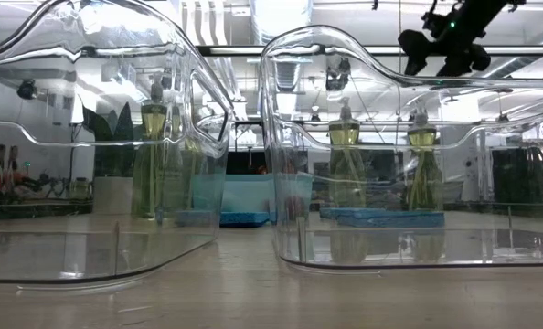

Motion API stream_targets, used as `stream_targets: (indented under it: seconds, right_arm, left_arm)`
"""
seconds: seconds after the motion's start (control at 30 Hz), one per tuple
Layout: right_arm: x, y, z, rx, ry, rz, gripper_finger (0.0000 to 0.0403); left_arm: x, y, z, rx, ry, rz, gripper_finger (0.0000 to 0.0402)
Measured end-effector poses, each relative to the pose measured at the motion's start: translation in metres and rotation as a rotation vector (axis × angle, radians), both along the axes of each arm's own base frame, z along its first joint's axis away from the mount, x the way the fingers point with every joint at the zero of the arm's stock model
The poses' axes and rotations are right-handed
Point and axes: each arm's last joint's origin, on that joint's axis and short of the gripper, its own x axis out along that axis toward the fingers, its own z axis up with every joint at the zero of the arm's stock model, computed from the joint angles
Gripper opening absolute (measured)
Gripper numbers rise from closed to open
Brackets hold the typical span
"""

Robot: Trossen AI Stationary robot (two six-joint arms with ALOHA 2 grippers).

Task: Pick & Place Kitchen Sink Supplies
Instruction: Put the soap dispenser into the right transparent bin

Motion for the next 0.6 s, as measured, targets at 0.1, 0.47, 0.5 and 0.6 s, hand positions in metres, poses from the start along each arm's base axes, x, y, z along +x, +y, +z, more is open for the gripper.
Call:
stream_targets:
  seconds: [0.1, 0.47, 0.5, 0.6]
  right_arm:
    - [-0.003, 0.002, -0.013, 0.013, 0.011, -0.024, 0.0341]
    - [-0.006, 0.004, -0.049, -0.041, -0.011, -0.048, 0.0345]
    - [-0.006, 0.003, -0.053, -0.038, -0.008, -0.05, 0.0345]
    - [-0.004, 0.0, -0.064, -0.044, 0.0, -0.074, 0.0341]
  left_arm:
    - [0.0, 0.0, 0.0, 0.001, 0.0, 0.005, 0.0207]
    - [0.0, 0.001, 0.0, 0.008, -0.002, 0.037, 0.0207]
    - [0.0, 0.001, 0.0, 0.008, -0.002, 0.037, 0.0207]
    - [0.0, 0.001, 0.0, 0.002, -0.004, 0.038, 0.0207]
